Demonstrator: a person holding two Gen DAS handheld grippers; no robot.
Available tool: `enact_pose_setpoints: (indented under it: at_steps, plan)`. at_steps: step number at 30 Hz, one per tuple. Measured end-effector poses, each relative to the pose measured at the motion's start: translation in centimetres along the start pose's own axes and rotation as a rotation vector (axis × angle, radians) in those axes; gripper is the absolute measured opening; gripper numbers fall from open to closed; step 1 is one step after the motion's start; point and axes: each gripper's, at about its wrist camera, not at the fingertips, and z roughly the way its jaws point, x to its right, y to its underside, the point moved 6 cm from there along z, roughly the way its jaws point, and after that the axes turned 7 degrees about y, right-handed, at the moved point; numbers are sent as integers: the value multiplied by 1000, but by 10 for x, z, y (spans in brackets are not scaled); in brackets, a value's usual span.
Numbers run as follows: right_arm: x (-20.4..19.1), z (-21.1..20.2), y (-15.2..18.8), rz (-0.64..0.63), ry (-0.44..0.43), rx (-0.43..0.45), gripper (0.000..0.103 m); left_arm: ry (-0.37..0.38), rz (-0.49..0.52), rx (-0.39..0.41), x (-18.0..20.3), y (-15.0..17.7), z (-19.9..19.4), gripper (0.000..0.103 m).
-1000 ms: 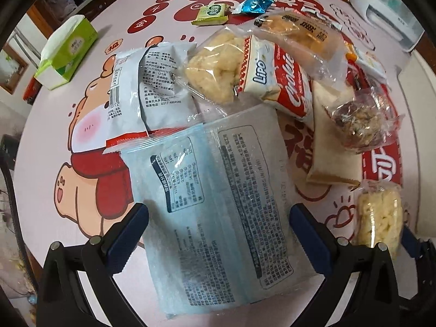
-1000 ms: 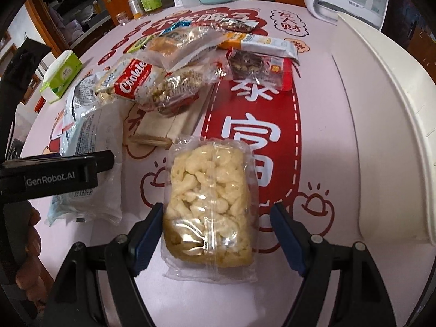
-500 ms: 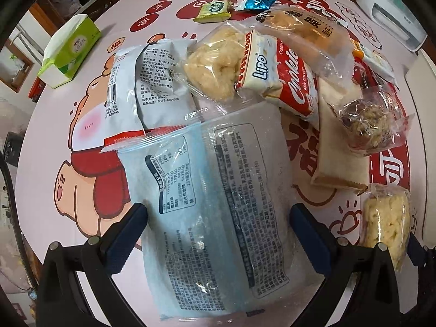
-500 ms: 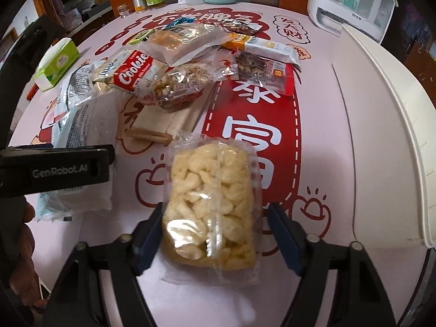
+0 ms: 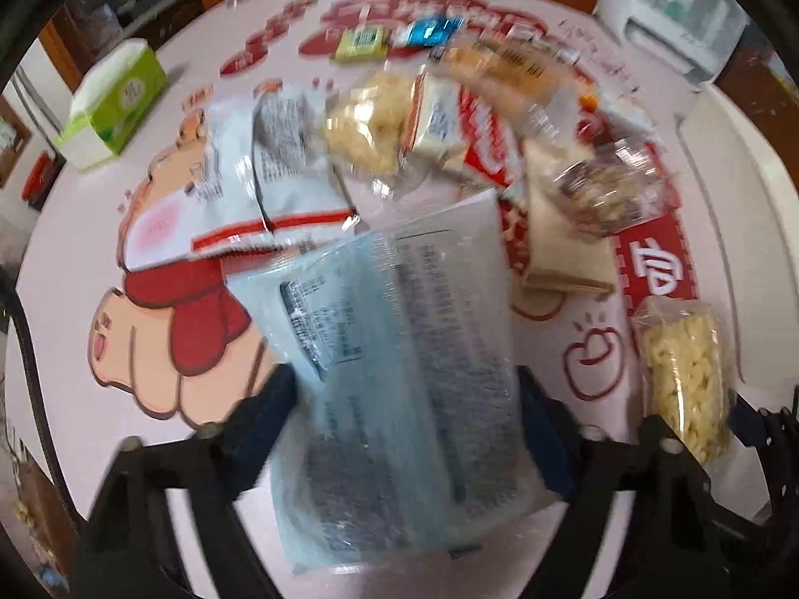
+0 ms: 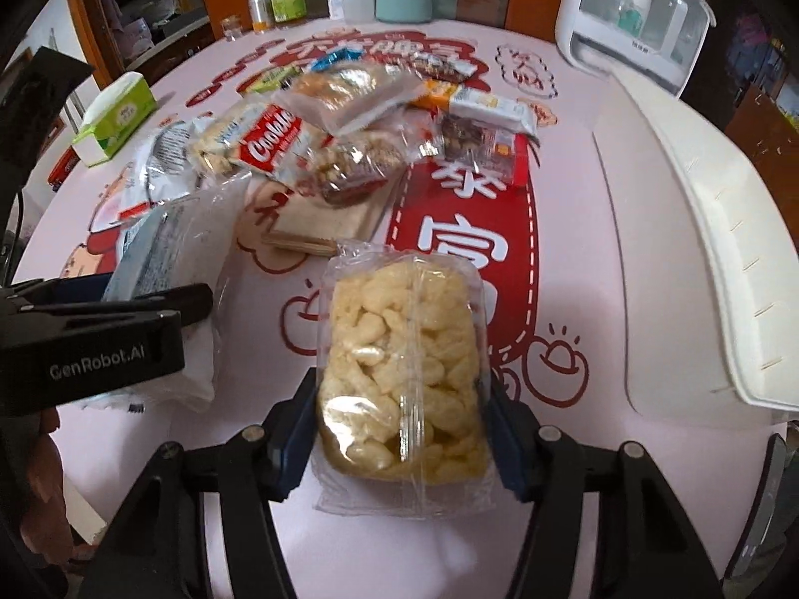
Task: Organize snacks
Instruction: 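Carry both bags to the white tray and release them inside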
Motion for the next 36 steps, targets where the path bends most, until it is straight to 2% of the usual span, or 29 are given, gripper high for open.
enact_pose_setpoints:
  at_steps: [3, 10, 14, 20, 26, 32, 36]
  plan:
    - [-3, -14, 0, -1, 0, 29, 61, 26, 22, 29, 6, 2, -17, 63]
    - [-2, -36, 4, 5, 8, 72, 61, 64, 27, 24, 4, 7, -27, 59]
    - [5, -48, 8, 30, 2, 92, 61, 58, 72, 99, 9, 9, -55, 58]
    - [32, -74, -3, 111, -18, 139, 61, 110, 132, 157, 35, -13, -102, 58]
    - [78, -110, -16, 209, 9, 214, 60, 209, 239, 226, 87, -42, -154, 58]
    - [134, -147, -28, 276, 138, 302, 60, 321, 350, 307, 157, -73, -195, 58]
    - [171, -164, -36, 322, 204, 340, 60, 371, 416, 338, 207, -94, -207, 58]
